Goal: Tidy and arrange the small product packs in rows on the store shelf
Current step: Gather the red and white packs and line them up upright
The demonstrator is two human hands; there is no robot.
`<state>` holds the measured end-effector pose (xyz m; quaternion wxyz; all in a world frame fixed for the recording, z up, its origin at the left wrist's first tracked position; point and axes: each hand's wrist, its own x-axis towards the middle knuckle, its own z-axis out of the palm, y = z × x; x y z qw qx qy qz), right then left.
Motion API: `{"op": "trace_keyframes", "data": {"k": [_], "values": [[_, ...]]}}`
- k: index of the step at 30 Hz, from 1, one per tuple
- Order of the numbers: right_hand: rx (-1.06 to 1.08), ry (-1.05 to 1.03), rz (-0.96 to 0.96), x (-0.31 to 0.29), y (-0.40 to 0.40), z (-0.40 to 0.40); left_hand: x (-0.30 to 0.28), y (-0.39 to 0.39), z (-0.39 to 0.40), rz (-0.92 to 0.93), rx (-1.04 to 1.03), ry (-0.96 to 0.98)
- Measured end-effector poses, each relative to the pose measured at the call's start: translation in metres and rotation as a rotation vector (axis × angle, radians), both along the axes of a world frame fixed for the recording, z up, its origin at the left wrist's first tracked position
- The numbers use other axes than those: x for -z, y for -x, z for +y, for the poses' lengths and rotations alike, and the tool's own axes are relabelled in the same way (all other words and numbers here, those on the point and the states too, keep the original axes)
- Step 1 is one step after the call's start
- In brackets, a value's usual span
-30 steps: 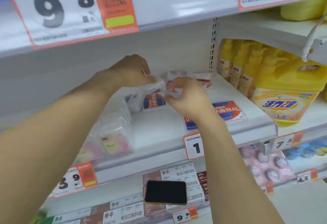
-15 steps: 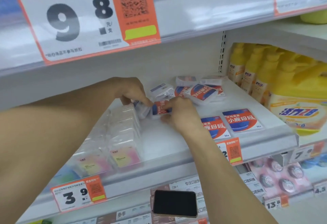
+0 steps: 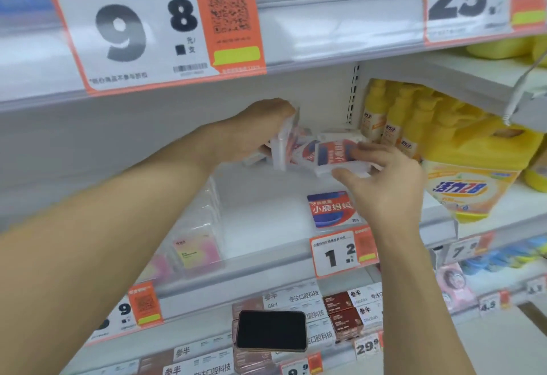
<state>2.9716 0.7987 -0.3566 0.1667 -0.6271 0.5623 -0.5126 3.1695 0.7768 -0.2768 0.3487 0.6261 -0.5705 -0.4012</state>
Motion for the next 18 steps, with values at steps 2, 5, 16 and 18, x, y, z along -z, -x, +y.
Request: {"op": "trace_keyframes", "data": {"k": [2, 5, 16, 18], "values": [[0.114, 0.003, -0.013, 0.009, 0.013, 0.007, 0.014, 0.016, 0.0, 0.127, -0.025, -0.005], [0.193, -0.026, -0.019, 0.018, 0.031, 0.005, 0.04, 0.033, -0.004, 0.137, 0.024, 0.018], [0.194, -0.071, -0.041, 0.034, 0.061, 0.005, 0.063, 0.048, -0.002, -0.502, 0.138, 0.083], [0.203, -0.079, -0.044, 0.035, 0.062, 0.004, 0.066, 0.053, -0.001, -0.68, 0.101, 0.092]]}}
